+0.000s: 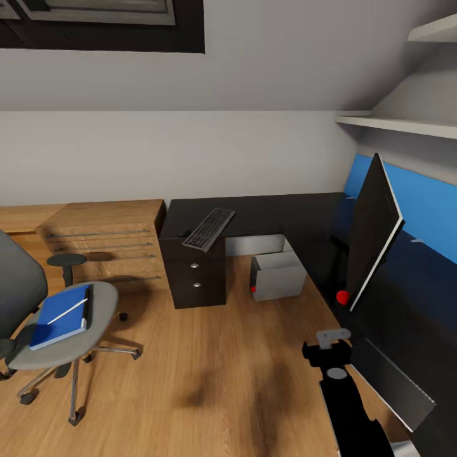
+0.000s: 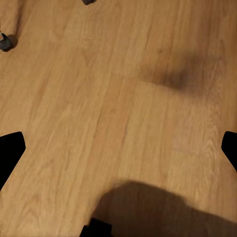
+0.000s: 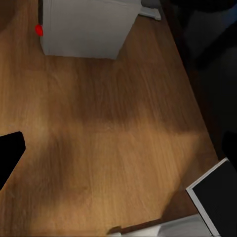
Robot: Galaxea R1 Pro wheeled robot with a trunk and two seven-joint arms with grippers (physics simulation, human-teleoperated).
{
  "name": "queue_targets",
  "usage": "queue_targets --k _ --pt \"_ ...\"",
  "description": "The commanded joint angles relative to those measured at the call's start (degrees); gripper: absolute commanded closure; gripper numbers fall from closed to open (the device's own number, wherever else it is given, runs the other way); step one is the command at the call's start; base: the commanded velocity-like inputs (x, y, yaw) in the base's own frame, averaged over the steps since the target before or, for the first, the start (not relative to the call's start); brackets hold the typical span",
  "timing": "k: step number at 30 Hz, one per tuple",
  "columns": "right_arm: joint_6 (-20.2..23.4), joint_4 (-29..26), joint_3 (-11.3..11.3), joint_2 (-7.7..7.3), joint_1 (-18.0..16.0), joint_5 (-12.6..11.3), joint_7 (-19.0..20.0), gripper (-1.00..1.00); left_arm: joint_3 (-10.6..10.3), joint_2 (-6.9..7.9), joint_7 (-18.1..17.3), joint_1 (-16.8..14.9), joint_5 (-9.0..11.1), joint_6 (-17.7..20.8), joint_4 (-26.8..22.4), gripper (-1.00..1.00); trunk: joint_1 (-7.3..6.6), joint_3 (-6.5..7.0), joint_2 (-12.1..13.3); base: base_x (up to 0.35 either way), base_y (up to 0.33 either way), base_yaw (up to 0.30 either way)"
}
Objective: In the bedroom, organize the workspace by keeping the computer under the desk, ensuring the monitor is on the desk, placing the keyboard on the desk next to the monitor, placing the mouse on the desk next to the keyboard, moving the folder from the swivel chair onto the desk next to the mouse, stacking the notebook on top of the folder with the pen on top of the notebook, and positioning the swivel chair next to the desk.
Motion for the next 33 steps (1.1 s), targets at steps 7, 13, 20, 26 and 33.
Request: queue_targets --k 7,13,20,26,33 --pt "0.3 2.8 0.4 1.17 0.0 3.7 -8.7 -1.0 0.1 -0.02 -0.6 0.0 0.6 -0.1 0.1 -1.0 0.0 -0.05 0.0 0.0 0.008 0.0" --pt "0.2 6.5 3.8 1.4 0.0 4.7 -18.7 -1.0 0.1 0.0 -0.6 0.0 0.6 0.0 0.1 -1.0 0.0 -0.05 0.0 0.0 0.001 0.0" --pt "0.0 13.0 12.5 1.34 0.0 5.0 -34.3 -1.0 0.1 -0.03 -0.6 0.0 0.6 -0.1 0.1 -1.0 0.0 -0.05 0.0 0.0 0.0 0.0" --pt "-0.2 18.3 16.4 1.32 0.0 5.0 -40.3 -1.0 0.1 -0.03 -0.7 0.0 0.6 -0.1 0.1 -1.0 0.0 -0.05 0.0 0.0 0.0 0.0" --pt "-0.2 20.5 17.7 1.28 0.0 5.0 -42.0 -1.0 0.1 -0.03 -0.7 0.0 0.6 -0.1 0.1 -1.0 0.0 -0.05 0.0 0.0 0.0 0.0"
